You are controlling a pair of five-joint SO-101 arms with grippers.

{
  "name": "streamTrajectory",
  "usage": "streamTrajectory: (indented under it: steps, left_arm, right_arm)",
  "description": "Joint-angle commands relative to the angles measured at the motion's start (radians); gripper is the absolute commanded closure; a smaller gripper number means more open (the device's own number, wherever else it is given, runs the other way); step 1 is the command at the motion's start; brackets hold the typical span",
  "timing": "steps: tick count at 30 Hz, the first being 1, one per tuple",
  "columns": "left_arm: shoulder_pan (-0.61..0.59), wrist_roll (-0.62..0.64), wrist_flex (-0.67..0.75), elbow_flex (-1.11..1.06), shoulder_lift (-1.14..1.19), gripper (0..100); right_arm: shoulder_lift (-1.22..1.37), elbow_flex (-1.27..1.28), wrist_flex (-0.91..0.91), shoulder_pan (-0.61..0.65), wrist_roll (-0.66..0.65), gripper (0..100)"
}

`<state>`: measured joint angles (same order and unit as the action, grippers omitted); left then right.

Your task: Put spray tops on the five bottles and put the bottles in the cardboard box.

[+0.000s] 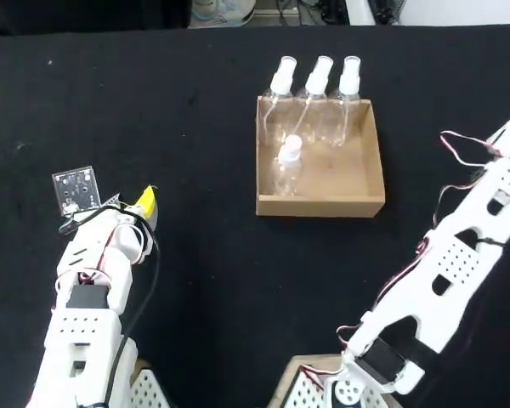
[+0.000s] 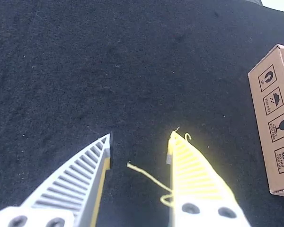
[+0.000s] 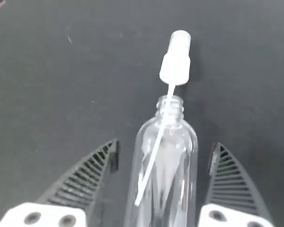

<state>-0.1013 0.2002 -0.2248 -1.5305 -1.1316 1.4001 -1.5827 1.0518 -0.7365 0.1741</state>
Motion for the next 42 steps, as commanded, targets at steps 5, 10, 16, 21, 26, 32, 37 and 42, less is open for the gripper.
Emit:
streamTrajectory:
  steps: [5, 10, 16, 21, 26, 32, 37, 42]
  left_arm:
    - [-0.004, -0.002, 0.025, 0.013, -0.015, 81]
    - [-0.005, -0.002, 0.025, 0.013, -0.015, 81]
    - [-0.005, -0.002, 0.025, 0.013, -0.015, 81]
    - [-0.004, -0.002, 0.025, 0.013, -0.015, 81]
    - [-0.004, -0.002, 0.025, 0.013, -0.015, 81]
    - [-0.002, -0.002, 0.025, 0.013, -0.015, 81]
    - [-0.002, -0.002, 0.025, 0.013, -0.015, 81]
    - [-0.002, -0.002, 0.025, 0.013, -0.015, 81]
  right_arm:
    - [-0.018, 0.025, -0.095, -0.031, 0.002, 73.4]
    - [0.021, 0.056, -0.135, -0.025, 0.005, 73.4]
    - [0.077, 0.047, -0.195, -0.029, 0.005, 80.3]
    - [0.081, 0.045, -0.187, -0.032, 0.000, 96.2]
    - [0.076, 0.021, -0.106, -0.046, 0.006, 98.8]
    - [-0.001, -0.084, 0.181, -0.043, 0.002, 98.5]
    - [-0.091, -0.073, 0.367, -0.038, -0.002, 98.5]
    - [-0.151, -0.073, 0.562, -0.023, -0.029, 98.5]
